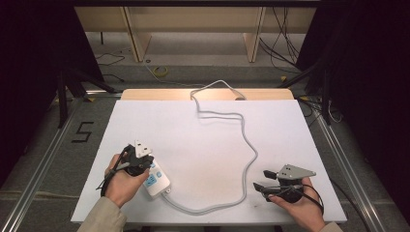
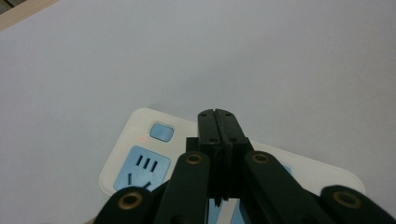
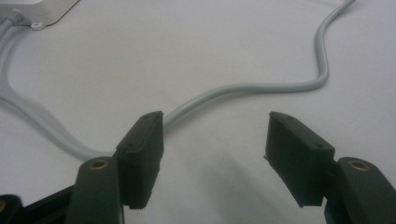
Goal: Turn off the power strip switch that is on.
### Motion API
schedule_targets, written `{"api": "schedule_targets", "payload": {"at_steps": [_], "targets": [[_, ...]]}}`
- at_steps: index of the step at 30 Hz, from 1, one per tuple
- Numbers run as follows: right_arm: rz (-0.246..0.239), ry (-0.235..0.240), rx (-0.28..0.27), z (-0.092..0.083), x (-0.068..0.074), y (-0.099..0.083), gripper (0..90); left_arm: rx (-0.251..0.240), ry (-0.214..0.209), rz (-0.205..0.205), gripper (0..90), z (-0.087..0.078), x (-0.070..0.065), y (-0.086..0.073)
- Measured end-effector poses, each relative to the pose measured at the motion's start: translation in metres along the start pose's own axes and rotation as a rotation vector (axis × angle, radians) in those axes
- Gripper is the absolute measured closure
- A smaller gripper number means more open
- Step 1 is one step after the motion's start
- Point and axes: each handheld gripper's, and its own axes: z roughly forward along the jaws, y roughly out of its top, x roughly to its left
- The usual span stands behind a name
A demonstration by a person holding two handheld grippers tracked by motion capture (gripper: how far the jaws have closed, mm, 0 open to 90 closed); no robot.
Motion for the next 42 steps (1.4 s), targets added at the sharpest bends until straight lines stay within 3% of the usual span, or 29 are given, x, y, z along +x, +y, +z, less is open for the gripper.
{"api": "schedule_targets", "payload": {"at_steps": [42], "targets": [[-0.006,-0.009,0.005,-0.001,0.000,0.001,37.9,0.023,0.029,-0.028,89.7,-0.003,0.014,-0.005]]}}
